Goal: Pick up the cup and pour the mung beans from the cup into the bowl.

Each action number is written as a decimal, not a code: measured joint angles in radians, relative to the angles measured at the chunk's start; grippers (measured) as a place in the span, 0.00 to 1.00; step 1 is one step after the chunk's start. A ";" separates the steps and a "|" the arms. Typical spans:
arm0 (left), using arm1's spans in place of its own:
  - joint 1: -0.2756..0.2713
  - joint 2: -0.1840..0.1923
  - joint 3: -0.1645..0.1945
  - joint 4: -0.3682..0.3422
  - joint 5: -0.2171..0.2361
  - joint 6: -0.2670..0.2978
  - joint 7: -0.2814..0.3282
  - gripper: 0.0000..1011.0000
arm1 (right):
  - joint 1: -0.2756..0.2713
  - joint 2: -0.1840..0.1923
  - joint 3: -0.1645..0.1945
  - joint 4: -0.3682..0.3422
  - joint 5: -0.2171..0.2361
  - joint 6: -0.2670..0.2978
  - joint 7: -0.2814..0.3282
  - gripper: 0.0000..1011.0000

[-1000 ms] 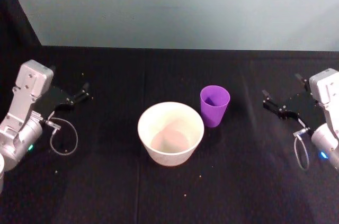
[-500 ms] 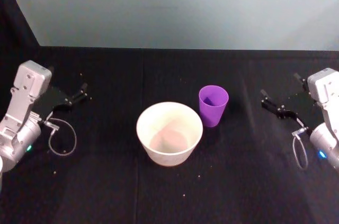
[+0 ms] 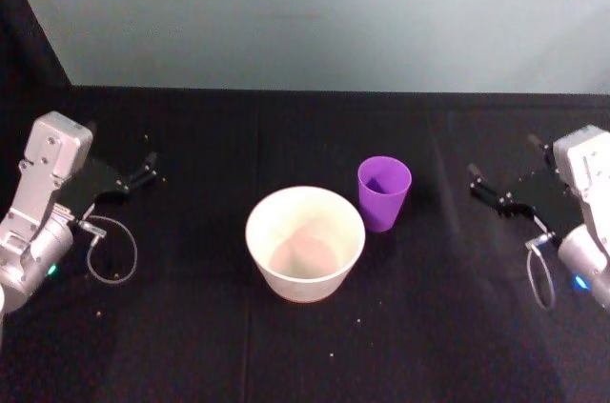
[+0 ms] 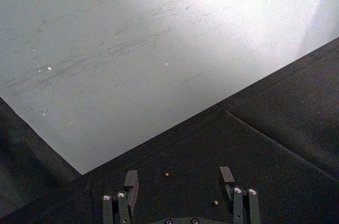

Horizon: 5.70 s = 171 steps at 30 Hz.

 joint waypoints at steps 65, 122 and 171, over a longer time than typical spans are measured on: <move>0.000 0.000 0.000 0.000 0.000 0.000 0.000 0.99 | 0.152 -0.258 -0.010 0.348 0.171 -0.162 0.573 0.99; 0.000 0.000 0.000 0.000 0.000 0.000 0.000 0.99 | -0.220 0.060 0.290 -0.287 0.357 0.138 0.527 0.72; 0.000 0.000 0.000 0.000 0.000 0.000 0.000 0.99 | -0.233 0.118 0.309 -0.385 0.353 0.201 0.491 0.72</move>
